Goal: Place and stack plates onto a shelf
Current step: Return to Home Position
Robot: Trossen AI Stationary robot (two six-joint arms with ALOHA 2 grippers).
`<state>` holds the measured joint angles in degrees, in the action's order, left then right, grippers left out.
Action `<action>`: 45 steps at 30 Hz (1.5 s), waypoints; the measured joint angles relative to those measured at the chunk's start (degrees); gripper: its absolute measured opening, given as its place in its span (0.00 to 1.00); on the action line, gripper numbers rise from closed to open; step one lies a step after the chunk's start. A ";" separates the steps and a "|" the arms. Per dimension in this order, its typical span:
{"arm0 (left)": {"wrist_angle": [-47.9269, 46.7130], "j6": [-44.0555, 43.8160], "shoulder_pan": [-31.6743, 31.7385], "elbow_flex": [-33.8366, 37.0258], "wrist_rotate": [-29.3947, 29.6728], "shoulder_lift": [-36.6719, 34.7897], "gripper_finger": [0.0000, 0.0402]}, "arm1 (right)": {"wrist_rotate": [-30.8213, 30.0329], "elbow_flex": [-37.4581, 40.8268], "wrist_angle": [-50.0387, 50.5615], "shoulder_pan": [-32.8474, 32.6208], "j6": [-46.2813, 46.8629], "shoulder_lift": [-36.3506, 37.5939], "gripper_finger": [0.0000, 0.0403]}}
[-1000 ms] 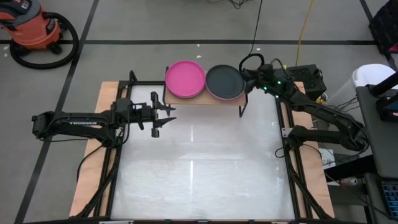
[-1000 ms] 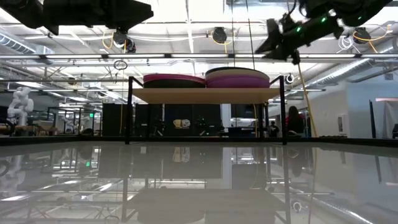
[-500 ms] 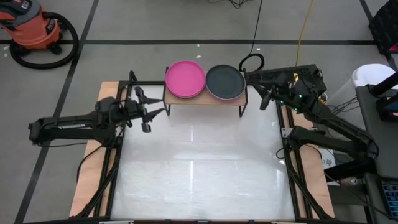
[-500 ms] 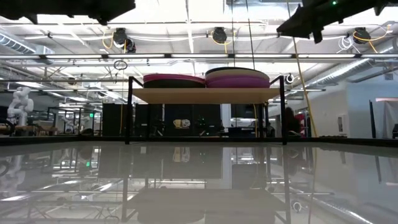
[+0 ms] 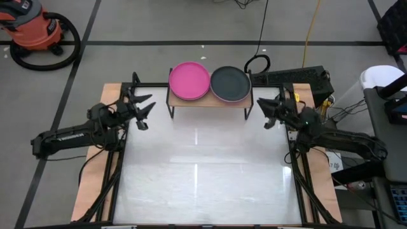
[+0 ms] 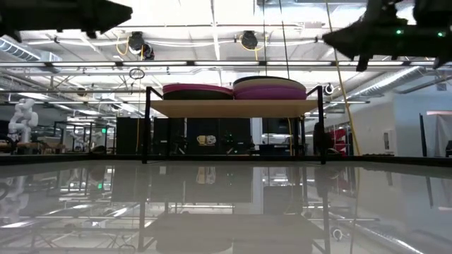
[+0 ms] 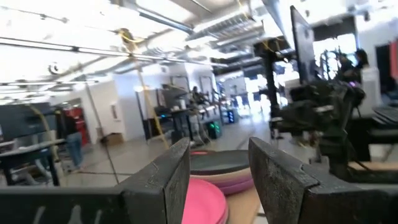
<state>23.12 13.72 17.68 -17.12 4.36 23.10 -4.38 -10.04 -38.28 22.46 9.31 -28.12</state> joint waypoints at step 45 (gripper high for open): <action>-18.44 -5.39 14.41 5.83 -12.46 -22.83 0.01 | -5.98 -7.15 49.68 -13.01 -15.88 28.11 0.00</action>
<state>4.68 8.33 32.09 -11.29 -8.09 0.27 -10.37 -17.19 11.41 9.45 -6.57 -0.01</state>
